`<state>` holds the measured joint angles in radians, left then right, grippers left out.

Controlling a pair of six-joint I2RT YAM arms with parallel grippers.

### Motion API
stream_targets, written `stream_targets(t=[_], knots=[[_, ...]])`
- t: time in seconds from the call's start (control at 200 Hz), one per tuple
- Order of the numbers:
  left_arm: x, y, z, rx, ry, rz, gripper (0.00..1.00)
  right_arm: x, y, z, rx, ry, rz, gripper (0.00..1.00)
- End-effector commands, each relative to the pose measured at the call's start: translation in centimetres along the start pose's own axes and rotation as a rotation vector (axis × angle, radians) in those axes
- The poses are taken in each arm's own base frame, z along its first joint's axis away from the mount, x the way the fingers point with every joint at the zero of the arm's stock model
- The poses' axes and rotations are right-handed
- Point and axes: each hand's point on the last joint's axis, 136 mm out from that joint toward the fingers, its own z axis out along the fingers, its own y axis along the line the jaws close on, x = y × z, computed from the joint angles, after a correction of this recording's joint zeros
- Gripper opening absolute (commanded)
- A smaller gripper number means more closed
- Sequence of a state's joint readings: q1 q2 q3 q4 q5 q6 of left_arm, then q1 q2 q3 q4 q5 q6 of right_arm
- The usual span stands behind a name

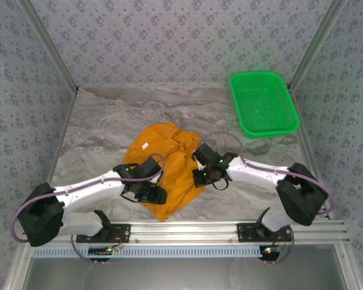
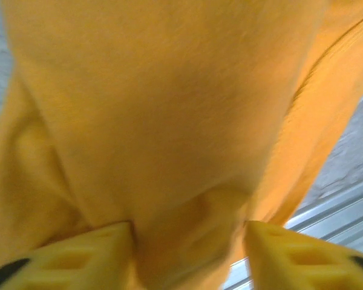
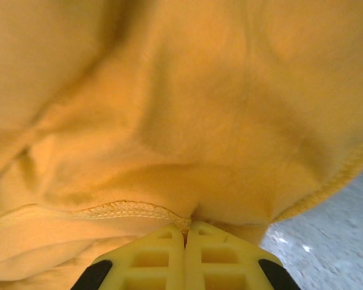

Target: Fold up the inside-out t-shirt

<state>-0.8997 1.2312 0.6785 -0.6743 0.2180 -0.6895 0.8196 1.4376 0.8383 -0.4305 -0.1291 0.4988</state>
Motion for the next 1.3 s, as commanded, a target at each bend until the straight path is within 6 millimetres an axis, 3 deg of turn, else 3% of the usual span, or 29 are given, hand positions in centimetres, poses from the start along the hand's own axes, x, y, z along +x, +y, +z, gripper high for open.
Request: stream_targets(t=[0.0, 0.065, 0.145, 0.18, 0.28, 0.365, 0.5, 0.54, 0.72, 0.78, 0.87, 1.069, 1.089, 1.174, 1.294], knots=[[-1.6, 0.1, -2.5, -0.079, -0.055, 0.054, 0.33, -4.6, 1.7, -5.4, -0.041, -0.178, 0.009, 0.00], [-2.6, -1.1, -4.0, -0.057, -0.082, 0.096, 0.29, -6.8, 2.7, -8.7, -0.068, -0.267, 0.002, 0.00], [-3.4, -3.6, -5.3, 0.037, -0.104, 0.166, 0.72, -9.5, 3.9, -12.6, -0.110, -0.376, 0.009, 0.00], [-3.8, -4.4, -5.5, 0.067, -0.120, 0.186, 0.82, -10.4, 4.4, -13.9, -0.125, -0.412, 0.010, 0.00], [-4.5, -6.0, -4.8, 0.142, -0.181, 0.212, 0.89, -11.9, 5.1, -16.0, -0.148, -0.477, 0.021, 0.00], [-5.2, -6.7, -3.6, 0.186, -0.223, 0.191, 0.99, -12.1, 5.1, -16.2, -0.150, -0.479, 0.043, 0.00], [-6.2, -6.8, -2.0, 0.173, -0.259, 0.182, 0.99, -11.5, 4.9, -15.6, -0.159, -0.453, 0.060, 0.00], [-6.4, -6.9, -1.7, 0.166, -0.256, 0.185, 0.95, -11.4, 4.9, -15.6, -0.160, -0.453, 0.065, 0.00], [-6.2, -6.4, -1.4, 0.121, -0.232, 0.206, 0.40, -11.8, 3.5, -16.7, -0.130, -0.489, 0.094, 0.00], [-6.3, -6.0, -2.9, 0.069, -0.236, 0.252, 0.21, -12.1, 2.8, -17.3, -0.117, -0.509, 0.110, 0.00], [-6.8, -4.8, -7.0, -0.046, -0.292, 0.322, 0.00, -12.8, 0.8, -18.4, -0.072, -0.554, 0.153, 0.00], [-11.0, -3.8, -18.1, -0.218, -0.590, 0.458, 0.00, -17.2, -1.2, -21.9, -0.034, -0.757, 0.168, 0.00], [-11.6, -3.8, -19.2, -0.232, -0.619, 0.468, 0.00, -18.3, -0.9, -23.5, -0.039, -0.809, 0.167, 0.00], [-14.8, -3.1, -24.0, -0.353, -0.757, 0.514, 0.00, -21.1, -1.6, -25.6, -0.018, -0.931, 0.184, 0.00], [-18.5, -5.8, -29.6, -0.441, -0.964, 0.757, 0.00, -25.0, -2.3, -29.3, -0.028, -1.045, 0.217, 0.00]])
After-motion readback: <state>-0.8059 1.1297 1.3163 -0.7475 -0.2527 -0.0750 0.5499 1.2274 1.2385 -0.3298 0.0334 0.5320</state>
